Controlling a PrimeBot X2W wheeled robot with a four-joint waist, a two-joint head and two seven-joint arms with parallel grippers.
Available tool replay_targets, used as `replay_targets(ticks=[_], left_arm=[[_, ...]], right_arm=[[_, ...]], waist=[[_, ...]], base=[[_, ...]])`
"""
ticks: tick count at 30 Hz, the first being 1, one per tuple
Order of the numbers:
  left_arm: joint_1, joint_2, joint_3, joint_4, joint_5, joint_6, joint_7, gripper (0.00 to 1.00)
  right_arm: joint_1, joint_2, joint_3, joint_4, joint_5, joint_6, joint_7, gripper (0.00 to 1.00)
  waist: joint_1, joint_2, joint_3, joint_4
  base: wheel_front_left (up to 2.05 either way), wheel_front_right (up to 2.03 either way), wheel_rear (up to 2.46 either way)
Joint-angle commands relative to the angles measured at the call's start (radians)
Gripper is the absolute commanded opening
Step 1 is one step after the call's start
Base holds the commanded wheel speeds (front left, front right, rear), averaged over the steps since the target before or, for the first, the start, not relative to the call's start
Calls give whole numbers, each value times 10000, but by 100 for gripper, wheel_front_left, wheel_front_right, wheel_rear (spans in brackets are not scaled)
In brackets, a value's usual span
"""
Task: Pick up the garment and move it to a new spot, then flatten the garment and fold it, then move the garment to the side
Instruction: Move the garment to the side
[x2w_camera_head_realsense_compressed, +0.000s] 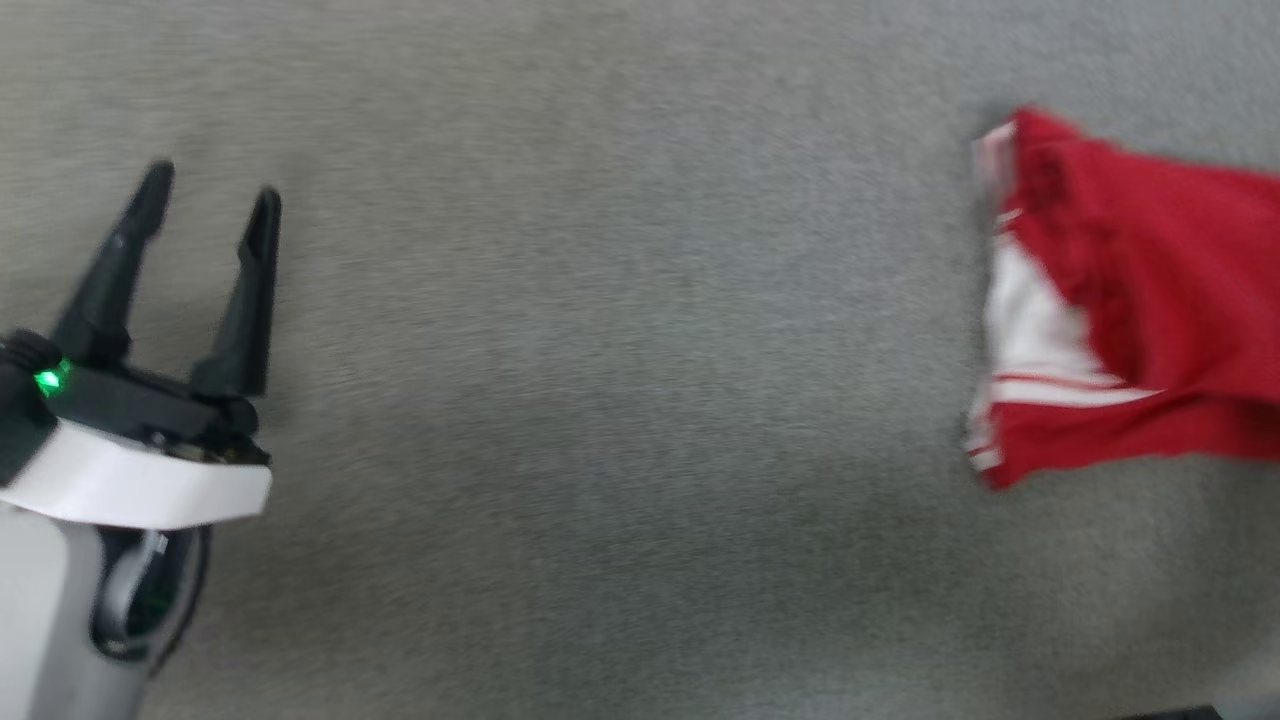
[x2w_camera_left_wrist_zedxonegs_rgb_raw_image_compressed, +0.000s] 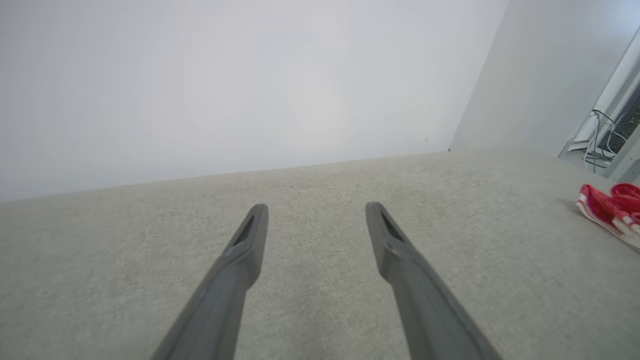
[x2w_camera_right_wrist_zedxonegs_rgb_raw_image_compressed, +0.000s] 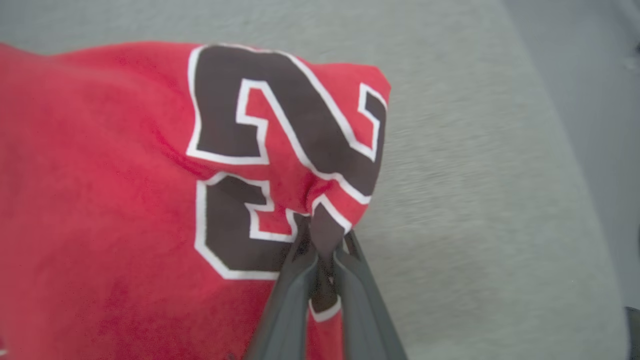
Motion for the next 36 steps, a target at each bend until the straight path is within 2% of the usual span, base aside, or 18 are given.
replay_targets(ticks=[1, 8, 13, 19, 23, 29, 30, 31, 32, 33, 36], left_arm=[[-227, 162, -24, -109, -93, 25, -50, 100], [-1221, 1437, -625, -681, -186, 25, -50, 100], [-1889, 2140, -929, -967, -257, 25, -50, 100], [-2246, 2513, -1017, -1150, -387, 26, -44, 100], [-2253, 2691, -961, -1183, -401, 28, -22, 100], [-2114, 2683, -873, -1198, -394, 29, -16, 100], [-2094, 2645, -885, -1190, -381, 28, -11, 100], [-2073, 2581, -876, -1173, -364, 28, -11, 100], [-2054, 2511, -878, -1167, -354, 28, -11, 100], [-2036, 2430, -886, -1150, -344, 28, -13, 100], [-1934, 2015, -877, -1058, -313, 26, -25, 100]], right_arm=[[-268, -15, -188, 18, -28, -7, -242, 0], [-1313, 229, -1982, 1026, -722, -7, -1635, 0], [-2528, 375, -2538, 1785, -1762, -7, -2544, 0], [-3889, 609, -2812, 2713, -3134, -7, -3745, 0], [-4474, 622, -2987, 3396, -3858, -7, -4177, 0], [-4943, 588, -3063, 4285, -4315, -7, -4605, 0], [-5018, 580, -3086, 4466, -4362, -7, -4692, 5], [-5050, 565, -3072, 4644, -4425, -7, -4735, 37], [-5077, 532, -3074, 4788, -4500, -7, -4815, 82], [-5094, 496, -3082, 4927, -4569, -7, -4890, 100], [-4943, 309, -2827, 5323, -4709, -7, -5173, 100]], waist=[[0, 0, 530, -554], [0, 0, 1313, -1289], [0, 0, 1833, -1504], [0, 0, 2152, -1495], [0, 0, 2283, -1388], [0, 0, 2310, -1253], [0, 0, 2287, -1223], [0, 0, 2248, -1192], [0, 0, 2196, -1156], [0, 0, 2124, -1118], [0, 0, 1695, -943]], base=[[0, 0, 0], [0, 0, 0], [0, 0, 0], [0, 0, 0], [0, 0, 0], [0, 0, 0], [0, 0, 0], [0, 0, 0], [0, 0, 0], [0, 0, 0], [0, 0, 0]])
